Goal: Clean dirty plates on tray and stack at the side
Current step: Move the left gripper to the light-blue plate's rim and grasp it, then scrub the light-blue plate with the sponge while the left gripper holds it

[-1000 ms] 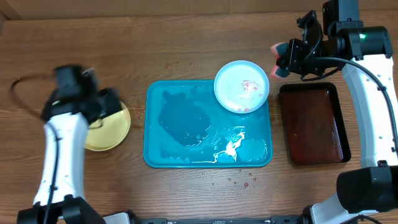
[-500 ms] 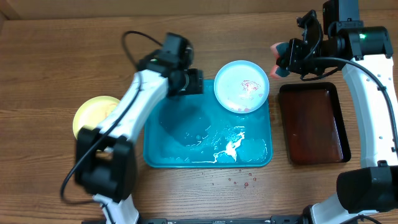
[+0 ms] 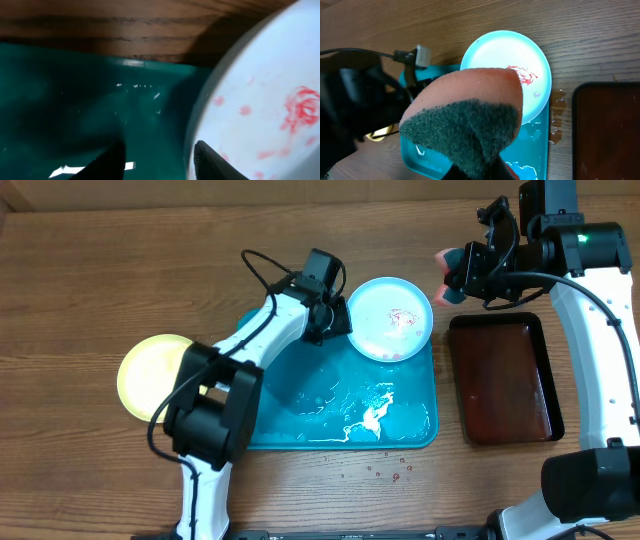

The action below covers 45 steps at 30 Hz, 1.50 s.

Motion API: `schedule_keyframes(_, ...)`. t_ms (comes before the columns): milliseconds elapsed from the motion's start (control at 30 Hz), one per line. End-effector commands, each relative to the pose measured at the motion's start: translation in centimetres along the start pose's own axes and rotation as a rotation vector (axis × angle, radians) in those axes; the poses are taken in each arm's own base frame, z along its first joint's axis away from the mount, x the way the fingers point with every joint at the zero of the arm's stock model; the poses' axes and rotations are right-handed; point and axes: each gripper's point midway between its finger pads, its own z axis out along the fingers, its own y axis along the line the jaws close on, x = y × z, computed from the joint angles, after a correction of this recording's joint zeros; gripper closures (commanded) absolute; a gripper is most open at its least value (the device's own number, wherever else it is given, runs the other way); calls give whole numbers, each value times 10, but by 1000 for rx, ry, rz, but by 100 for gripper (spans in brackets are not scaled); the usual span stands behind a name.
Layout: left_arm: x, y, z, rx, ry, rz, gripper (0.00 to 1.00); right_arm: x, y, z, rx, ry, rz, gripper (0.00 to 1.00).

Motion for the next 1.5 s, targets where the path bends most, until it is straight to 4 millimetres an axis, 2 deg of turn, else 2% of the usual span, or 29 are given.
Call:
schedule_keyframes(0, 1, -7, 18, 11, 5, -42, 56, -3, 1, -4, 10, -18, -16, 96)
schedule_keyframes(133, 5, -10, 25, 11, 6, -30, 63, -3, 1, -4, 12, -19, -16, 96)
schedule_keyframes(200, 5, -11, 25, 13, 4, -27, 77, -3, 1, -4, 12, -19, -17, 96)
schedule_keyframes(233, 5, -11, 25, 13, 4, -27, 93, -3, 0, -4, 12, -19, -16, 96)
schedule_keyframes(267, 4, -10, 25, 12, 5, -23, 96, -3, 0, -4, 13, -18, -16, 96)
schedule_keyframes(367, 5, -3, 23, -4, 20, -24, 96, -3, 1, -3, 12, -15, -16, 96)
schedule_keyframes(467, 13, 13, 14, -50, 70, -34, 96, -1, 1, -1, 8, -8, -13, 96)
schedule_keyframes(667, 39, 66, -34, -177, 248, 62, 96, 13, 14, 21, -6, 38, -50, 96)
schedule_keyframes(867, 62, 114, -58, -328, 399, 193, 96, 31, 41, 60, -28, 117, -87, 96)
schedule_keyframes(1033, 58, 126, -62, -399, 391, 241, 96, 52, 63, 101, -20, 186, -99, 96)
schedule_keyframes(1300, 55, 124, -59, -386, 377, 241, 96, 85, 52, 162, 186, 275, -107, 96)
schedule_keyframes(1400, 54, 126, -60, -387, 374, 220, 96, 105, 43, 193, 245, 343, -55, 96)
schedule_keyframes(1467, 53, 127, -60, -380, 374, 209, 96, 115, 38, 207, 267, 378, -31, 96)
